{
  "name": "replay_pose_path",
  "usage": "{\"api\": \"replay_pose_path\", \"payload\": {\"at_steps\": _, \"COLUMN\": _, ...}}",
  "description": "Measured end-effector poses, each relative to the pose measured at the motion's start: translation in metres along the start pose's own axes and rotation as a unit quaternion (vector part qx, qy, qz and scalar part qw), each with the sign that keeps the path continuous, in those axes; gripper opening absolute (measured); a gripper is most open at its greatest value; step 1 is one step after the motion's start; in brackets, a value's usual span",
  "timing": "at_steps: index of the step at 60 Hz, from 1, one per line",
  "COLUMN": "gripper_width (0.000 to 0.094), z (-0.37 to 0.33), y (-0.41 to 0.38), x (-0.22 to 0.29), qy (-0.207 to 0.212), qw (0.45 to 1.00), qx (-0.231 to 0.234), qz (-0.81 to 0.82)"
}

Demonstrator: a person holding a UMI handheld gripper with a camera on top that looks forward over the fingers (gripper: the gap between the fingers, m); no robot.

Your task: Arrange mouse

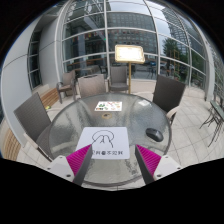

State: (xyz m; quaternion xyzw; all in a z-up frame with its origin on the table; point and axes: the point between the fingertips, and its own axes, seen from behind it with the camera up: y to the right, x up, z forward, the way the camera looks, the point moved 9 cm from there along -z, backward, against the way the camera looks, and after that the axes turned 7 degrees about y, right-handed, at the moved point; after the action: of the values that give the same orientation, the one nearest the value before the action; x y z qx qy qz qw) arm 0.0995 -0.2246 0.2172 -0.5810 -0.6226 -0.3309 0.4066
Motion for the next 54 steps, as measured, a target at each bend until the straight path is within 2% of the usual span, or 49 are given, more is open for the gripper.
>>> {"api": "replay_pose_path", "payload": {"at_steps": 11, "gripper_width": 0.0863, "z": 0.038, "y": 0.075, "x": -0.063, "qy": -0.052, "qw": 0.998, "qx": -0.044, "qz": -0.004}}
{"api": "replay_pose_path", "payload": {"at_steps": 22, "gripper_width": 0.0864, "z": 0.082, "y": 0.159, "x": -0.092, "qy": -0.089, "qw": 0.992, "qx": -0.093, "qz": -0.008}}
{"api": "replay_pose_path", "payload": {"at_steps": 36, "gripper_width": 0.0865, "z": 0.162, "y": 0.222, "x": -0.079, "qy": -0.108, "qw": 0.99, "qx": -0.093, "qz": -0.021}}
{"api": "replay_pose_path", "payload": {"at_steps": 54, "gripper_width": 0.0856, "z": 0.247, "y": 0.253, "x": -0.042, "qy": -0.113, "qw": 0.991, "qx": -0.071, "qz": -0.024}}
